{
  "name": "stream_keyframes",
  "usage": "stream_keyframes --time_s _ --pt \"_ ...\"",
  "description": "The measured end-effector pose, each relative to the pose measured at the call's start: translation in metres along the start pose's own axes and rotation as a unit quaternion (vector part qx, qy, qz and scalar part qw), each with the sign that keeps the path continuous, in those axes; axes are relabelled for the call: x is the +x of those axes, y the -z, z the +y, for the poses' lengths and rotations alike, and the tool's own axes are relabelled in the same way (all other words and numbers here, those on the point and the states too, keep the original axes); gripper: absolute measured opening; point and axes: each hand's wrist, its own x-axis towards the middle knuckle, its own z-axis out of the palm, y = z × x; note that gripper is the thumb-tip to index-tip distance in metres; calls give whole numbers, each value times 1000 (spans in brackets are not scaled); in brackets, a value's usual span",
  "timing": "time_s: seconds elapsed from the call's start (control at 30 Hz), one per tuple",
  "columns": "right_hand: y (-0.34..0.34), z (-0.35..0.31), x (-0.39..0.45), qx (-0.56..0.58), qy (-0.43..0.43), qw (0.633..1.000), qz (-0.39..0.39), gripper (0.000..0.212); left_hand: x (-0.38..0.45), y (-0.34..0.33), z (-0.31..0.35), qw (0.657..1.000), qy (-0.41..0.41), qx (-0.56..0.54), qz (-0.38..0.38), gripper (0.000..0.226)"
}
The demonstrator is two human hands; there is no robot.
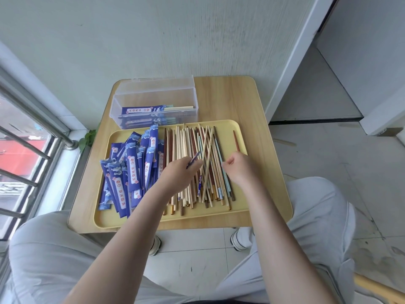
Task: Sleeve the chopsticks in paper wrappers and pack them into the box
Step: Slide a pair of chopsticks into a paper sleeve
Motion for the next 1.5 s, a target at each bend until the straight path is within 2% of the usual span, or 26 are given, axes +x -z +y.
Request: stream_keyframes --time_s 0.1,0.27,0.4,0.63,0.77,0.87,0.97,1.13,1.27,1.5 --pt "-11 -6 -3 -49 6 999 16 20 3 -3 -4 999 17 -29 21 61" --pt "-15 -15 -3 -80 -19 996 25 22 7 -13 -11 998 32 -15 49 47" --pt "-15 -19 -4 -74 -44 996 11 20 9 -16 -14 998 32 -13 62 48" --pt "-14 -21 -4 -37 -71 997 -24 14 1 -9 -14 993 6 -67 94 37" --pt "-15 -23 -5 -16 -84 996 -18 22 2 -4 -15 992 -6 -20 123 31" --pt "-21 -24 -5 -63 -78 995 19 21 2 -4 -18 992 -11 -5 130 22" --pt "-25 -25 -7 -136 -62 988 41 8 3 -9 -22 992 -8 -1 124 19" --pt "-29 -19 -8 -195 -41 977 79 11 4 -17 -26 990 -10 -48 134 18" --pt "-31 -15 -6 -193 -39 975 104 15 5 -20 -26 988 -6 -74 137 19" --pt "-28 -8 -1 -128 -66 987 75 9 5 -22 -25 987 -10 -78 137 23"
